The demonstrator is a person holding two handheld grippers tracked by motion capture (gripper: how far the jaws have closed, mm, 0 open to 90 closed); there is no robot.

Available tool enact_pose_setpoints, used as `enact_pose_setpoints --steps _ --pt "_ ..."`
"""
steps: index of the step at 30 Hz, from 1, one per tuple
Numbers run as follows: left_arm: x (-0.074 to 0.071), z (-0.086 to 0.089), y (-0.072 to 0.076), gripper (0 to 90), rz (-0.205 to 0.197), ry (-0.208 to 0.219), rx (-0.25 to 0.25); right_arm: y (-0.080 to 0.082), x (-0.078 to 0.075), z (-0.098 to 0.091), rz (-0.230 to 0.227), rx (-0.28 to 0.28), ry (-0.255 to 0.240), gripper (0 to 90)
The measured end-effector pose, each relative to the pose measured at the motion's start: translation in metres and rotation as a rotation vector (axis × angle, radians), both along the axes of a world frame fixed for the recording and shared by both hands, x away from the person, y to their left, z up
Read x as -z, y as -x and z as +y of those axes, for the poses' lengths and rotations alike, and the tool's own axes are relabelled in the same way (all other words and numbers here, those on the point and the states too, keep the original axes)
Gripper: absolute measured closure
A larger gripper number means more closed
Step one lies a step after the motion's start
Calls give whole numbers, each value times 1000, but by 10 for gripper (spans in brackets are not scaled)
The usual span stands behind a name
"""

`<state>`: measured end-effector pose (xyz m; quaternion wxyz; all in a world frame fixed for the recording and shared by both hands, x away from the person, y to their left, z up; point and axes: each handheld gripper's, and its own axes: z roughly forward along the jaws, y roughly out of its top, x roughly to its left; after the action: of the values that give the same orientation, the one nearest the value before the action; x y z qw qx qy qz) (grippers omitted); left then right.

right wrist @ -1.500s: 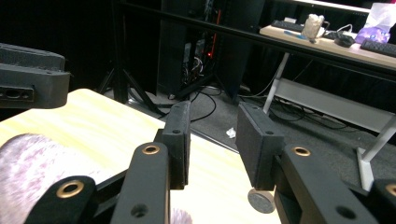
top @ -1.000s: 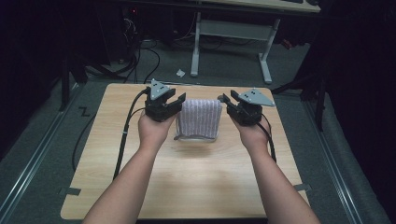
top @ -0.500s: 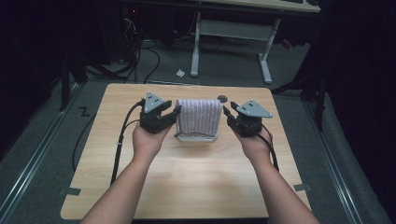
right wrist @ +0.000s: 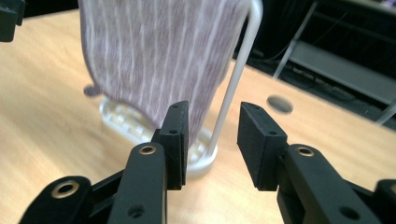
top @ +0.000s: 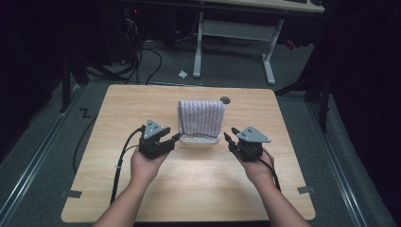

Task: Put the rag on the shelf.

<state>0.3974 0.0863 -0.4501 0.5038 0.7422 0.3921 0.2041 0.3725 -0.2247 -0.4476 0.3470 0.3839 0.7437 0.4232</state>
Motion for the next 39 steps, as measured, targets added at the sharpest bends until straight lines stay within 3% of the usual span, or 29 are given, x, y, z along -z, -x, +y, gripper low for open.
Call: enact_pose_setpoints --steps 12,14,18,19,22,25,30,32,36,39 --pt "49 3 36 528 87 -62 72 26 49 -10 86 -8 -15 621" --pt "56 5 42 521 98 -73 75 35 61 -15 113 -4 -24 614" --pt "71 14 54 509 127 -97 85 42 71 -20 138 2 -37 602" --pt "80 20 63 491 139 -108 92 48 76 -24 147 3 -26 583" --pt "86 27 76 485 143 -122 102 57 78 -30 146 9 -18 563" --pt "84 31 89 471 109 -143 109 72 83 -42 174 16 -12 546" --pt "85 35 81 465 126 -115 92 73 81 -46 182 27 -30 540" --pt "86 34 79 461 127 -127 95 71 82 -42 184 24 -33 540" --pt "87 37 78 459 137 -116 92 70 85 -38 183 8 -3 541" --pt "86 39 77 459 141 -110 86 68 88 -39 201 13 -9 542"
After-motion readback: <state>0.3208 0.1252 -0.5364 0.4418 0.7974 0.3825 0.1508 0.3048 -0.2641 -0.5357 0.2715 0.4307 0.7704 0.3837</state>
